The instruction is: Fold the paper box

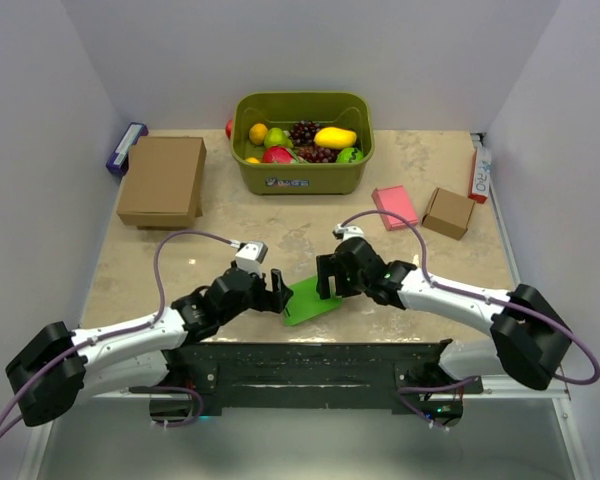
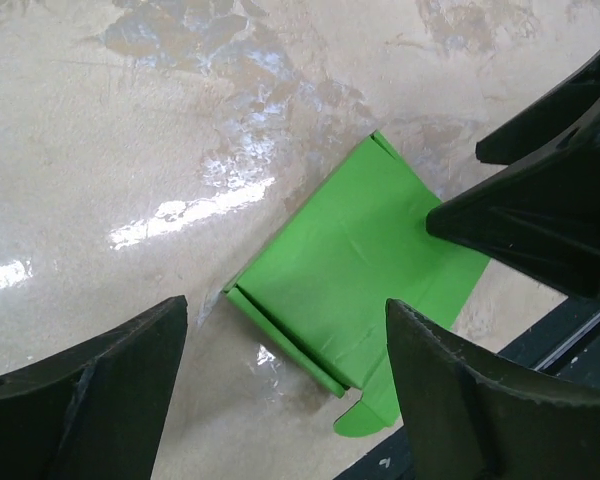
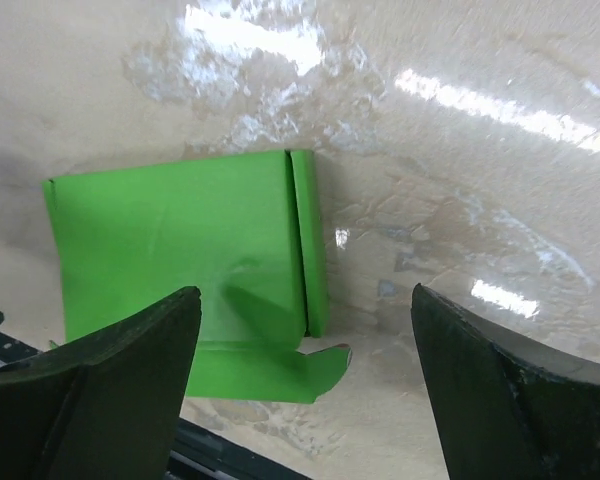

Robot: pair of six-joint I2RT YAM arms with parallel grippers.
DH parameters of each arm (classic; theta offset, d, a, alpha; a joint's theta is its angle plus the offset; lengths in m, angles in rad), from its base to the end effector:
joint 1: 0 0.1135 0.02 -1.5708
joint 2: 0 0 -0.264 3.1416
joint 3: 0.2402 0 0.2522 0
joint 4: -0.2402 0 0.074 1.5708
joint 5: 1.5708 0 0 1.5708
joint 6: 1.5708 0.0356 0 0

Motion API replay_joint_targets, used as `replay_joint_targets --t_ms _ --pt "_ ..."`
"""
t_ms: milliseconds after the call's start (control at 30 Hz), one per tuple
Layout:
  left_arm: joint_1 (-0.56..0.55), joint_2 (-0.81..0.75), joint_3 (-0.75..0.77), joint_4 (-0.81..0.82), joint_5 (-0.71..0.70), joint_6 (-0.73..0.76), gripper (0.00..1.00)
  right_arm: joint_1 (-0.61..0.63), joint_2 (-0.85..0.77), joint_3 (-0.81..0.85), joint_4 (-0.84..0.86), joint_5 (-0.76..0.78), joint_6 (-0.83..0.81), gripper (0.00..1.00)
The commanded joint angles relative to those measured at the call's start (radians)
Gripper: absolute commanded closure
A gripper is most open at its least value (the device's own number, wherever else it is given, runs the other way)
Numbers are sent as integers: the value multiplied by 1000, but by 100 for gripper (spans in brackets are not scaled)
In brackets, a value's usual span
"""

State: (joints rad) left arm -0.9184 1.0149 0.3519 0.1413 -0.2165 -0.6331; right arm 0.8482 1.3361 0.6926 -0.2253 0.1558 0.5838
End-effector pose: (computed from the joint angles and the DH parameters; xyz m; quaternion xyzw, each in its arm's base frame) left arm 0.1305 -0.1582 0.1801 0.0688 0.8594 -0.2819 0.4209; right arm 0.1768 0.1922 0.1879 -0.0969 0.9315 0.1699 0.3066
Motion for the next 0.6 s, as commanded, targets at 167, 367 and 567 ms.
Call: replay_joint_targets --t_ms 167,367,567 --pt "32 -93 -2 -26 29 -4 13 -70 -14 -15 85 -154 -36 14" --pt "46 -96 -25 -20 49 -13 13 -104 40 -48 156 -245 -39 28" --pt "55 -111 -45 -3 71 -27 12 -129 98 -103 221 -303 -22 38"
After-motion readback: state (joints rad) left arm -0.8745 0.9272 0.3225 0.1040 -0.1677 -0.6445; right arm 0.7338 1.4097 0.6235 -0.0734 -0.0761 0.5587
